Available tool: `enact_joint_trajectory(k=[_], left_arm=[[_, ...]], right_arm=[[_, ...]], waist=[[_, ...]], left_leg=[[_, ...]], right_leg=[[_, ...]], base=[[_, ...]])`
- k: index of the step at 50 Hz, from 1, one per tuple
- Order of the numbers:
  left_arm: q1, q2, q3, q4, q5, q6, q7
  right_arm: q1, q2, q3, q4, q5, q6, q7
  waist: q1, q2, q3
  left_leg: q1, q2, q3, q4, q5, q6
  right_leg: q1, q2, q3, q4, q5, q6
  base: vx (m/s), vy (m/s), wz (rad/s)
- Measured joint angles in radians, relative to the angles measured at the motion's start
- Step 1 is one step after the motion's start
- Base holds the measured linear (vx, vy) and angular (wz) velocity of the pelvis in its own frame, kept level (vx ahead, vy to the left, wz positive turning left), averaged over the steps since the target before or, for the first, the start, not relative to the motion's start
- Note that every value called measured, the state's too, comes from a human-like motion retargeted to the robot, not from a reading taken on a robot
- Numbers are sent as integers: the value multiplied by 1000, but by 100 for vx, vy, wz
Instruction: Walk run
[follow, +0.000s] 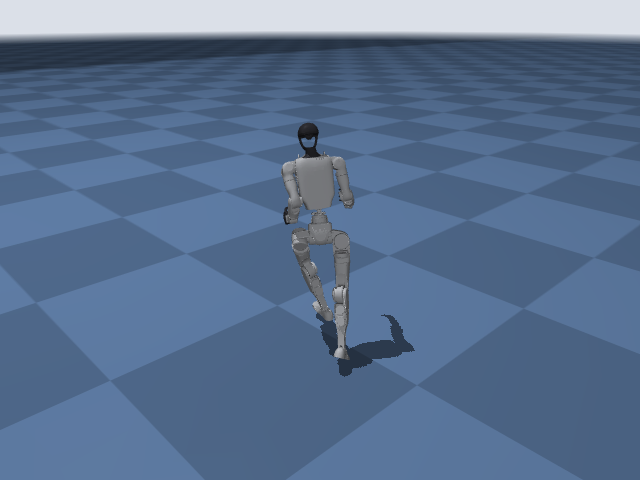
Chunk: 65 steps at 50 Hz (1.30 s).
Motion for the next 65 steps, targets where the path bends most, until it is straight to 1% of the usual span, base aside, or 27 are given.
enact_joint_trajectory(k=[2, 5, 8, 10, 12, 15, 20, 23, 25, 27, 29, 33, 35, 38, 40, 43, 45, 47, 50, 51, 53, 55, 58, 59, 60, 63, 65], left_arm=[[-16, -5, -2, -15, 0, -1, 38], [-99, 22, -28, -34, 21, 4, 102], [-255, 69, -37, -60, 6, 0, 62], [-352, 99, -79, -106, -45, 2, 21], [-426, 130, -118, -160, -88, 1, -18], [-443, 181, -156, -232, -82, -8, -57], [-295, 237, -145, -206, -15, 29, -101], [-182, 242, -124, -147, -30, 24, -83], [-114, 214, -120, -111, -58, -7, -12], [3, 170, -53, -71, -41, -44, -12], [96, 137, -36, -7, -18, -56, -52], [218, 126, 25, 43, -39, -79, -171], [246, 144, 57, 47, -34, -78, -166], [228, 123, 75, 33, -41, -74, -120], [186, 98, 72, 9, -35, -60, -77], [46, 76, 73, -34, 31, -41, 1], [-65, 99, 76, -67, 95, -24, 43], [-120, 125, 57, -89, 179, -10, 106], [-307, 124, 69, -42, 166, -73, 121], [-335, 108, 5, -61, 96, -81, 95], [-362, 110, -97, -136, -30, -85, 65], [-358, 142, -138, -211, -86, -75, 63], [-311, 217, -135, -256, -51, -30, 32], [-288, 237, -118, -262, -20, -11, 6], [-264, 255, -98, -265, 17, 7, -26], [-215, 263, -64, -183, 101, 26, 19], [-179, 232, -54, -97, 106, -3, 36]], right_arm=[[42, 21, -10, 38, -27, -14, 17], [135, 43, -12, 76, -114, -28, 16], [229, 79, -50, 122, -181, -18, 28], [322, 114, -83, 144, -191, 2, 61], [430, 147, -113, 147, -158, 9, 99], [544, 168, -160, 154, -112, 4, 163], [540, 156, -182, 101, -106, -37, 141], [394, 101, -146, 38, -209, -60, 36], [269, 44, -124, 2, -272, -45, -8], [153, 1, -56, -8, -264, -13, -17], [16, -39, -74, 8, -164, 7, 27], [-126, -125, -50, -77, -30, -71, 20], [-104, -159, -59, -139, -80, -85, -1], [-21, -156, -65, -173, -262, -15, 18], [46, -121, -68, -168, -392, 40, -4], [109, -36, -35, -64, -508, 39, -125], [130, 25, -22, 59, -553, 30, -163], [234, 73, -3, 203, -609, 3, -123], [406, 108, -49, 430, -633, 29, -52], [470, 117, -106, 458, -579, 40, 43], [589, 129, -189, 469, -471, 72, 200], [670, 126, -268, 448, -412, 85, 271], [724, 100, -334, 388, -331, 36, 246], [721, 94, -341, 352, -317, 15, 210], [711, 92, -344, 312, -310, -4, 164], [573, 91, -288, 174, -331, -35, -9], [443, 75, -224, 87, -338, -60, -104]], waist=[[-34, -13, -20], [-145, 47, 22], [-158, 156, 27], [-160, 156, 27], [-221, 156, 19], [-349, 212, 5], [-477, 330, -3], [-478, 304, 39], [-453, 231, 35], [-393, 218, 60], [-360, 275, 65], [-68, 183, 9], [4, 129, -4], [127, -18, -2], [137, -60, 22], [68, -10, 76], [12, 44, 81], [-84, 99, 58], [-274, 148, 31], [-252, 144, -6], [-291, 168, -42], [-382, 231, -41], [-512, 343, -35], [-542, 356, -15], [-566, 362, 13], [-572, 243, 15], [-581, 143, 44]], left_leg=[[69, 5, 20, 66, -174, 3], [101, -93, -281, 172, -252, -26], [212, -17, -381, 220, -364, -68], [304, -21, -385, 198, -386, -82], [432, -78, -429, 78, -347, -72], [641, -100, -535, -141, -154, -115], [844, 13, -581, -292, 657, -314], [864, 12, -510, -69, 751, -359], [834, -145, -568, 82, 728, -367], [717, -198, -513, 409, 614, -365], [509, -45, -462, 746, 420, -272], [118, 80, -261, 824, 148, -166], [-51, 5, -301, 663, 101, -160], [-142, 42, -136, 240, 80, -101], [-81, -30, -158, -74, 41, -103], [50, -23, -185, -215, 24, -147], [65, 107, -266, -39, 31, 9], [100, 79, -457, 182, -179, 9], [226, 5, -565, 254, -298, 9], [322, -4, -522, 186, -304, 9], [518, -72, -553, 4, -209, 9], [710, -90, -603, -197, 65, -55], [842, 12, -649, -279, 651, -234], [866, 31, -645, -225, 728, -282], [882, 49, -623, -134, 751, -323], [954, -131, -602, -36, 750, -323], [936, -233, -554, 195, 688, -329]], right_leg=[[-18, 9, 27, 114, 201, 43], [-165, 134, 157, 574, 357, 29], [-340, 195, 139, 838, 143, -141], [-495, 104, 98, 982, -65, -289], [-643, -74, 30, 1027, -194, -364], [-820, -135, 44, 873, -263, -279], [-877, -125, 108, 307, -309, -97], [-784, -121, 88, 200, -363, -127], [-720, -183, 66, 231, -342, -195], [-656, -73, 223, 435, -508, -279], [-588, -55, 124, 513, -612, -286], [-344, 70, 203, 340, -615, -339], [-210, 88, 185, 193, -397, -279], [-52, 44, 240, 44, 202, -112], [4, 2, 167, 131, 357, -53], [29, 163, 273, 346, 357, -53], [-11, 294, 177, 451, 357, -117], [-121, 306, 9, 711, 214, -243], [-471, 276, 32, 1091, -100, -278], [-539, 208, 45, 1067, -135, -340], [-689, 55, 58, 1019, -198, -388], [-798, -51, 71, 894, -218, -358], [-852, -28, 144, 494, -182, -262], [-828, -13, 184, 353, -194, -227], [-791, 6, 228, 217, -217, -188], [-711, -127, 216, 59, -316, -117], [-645, -194, 129, 121, 22, -128]], base=[[162, -3, 117], [163, -7, 222], [149, -20, 136], [159, -25, 153], [194, -27, 253], [184, -34, 259], [185, -44, 108], [210, -66, -27], [186, -49, -45], [228, -67, -42], [217, -46, 71], [211, -25, -110], [207, -19, 48], [233, -18, 5], [238, -21, 79], [264, -29, 148], [229, -94, 132], [310, -26, 152], [281, -9, 279], [280, -46, 189], [259, -24, 185], [222, -19, 244], [250, -57, 165], [240, -70, 90], [238, -81, 51], [231, -89, -13], [210, -81, -47]])
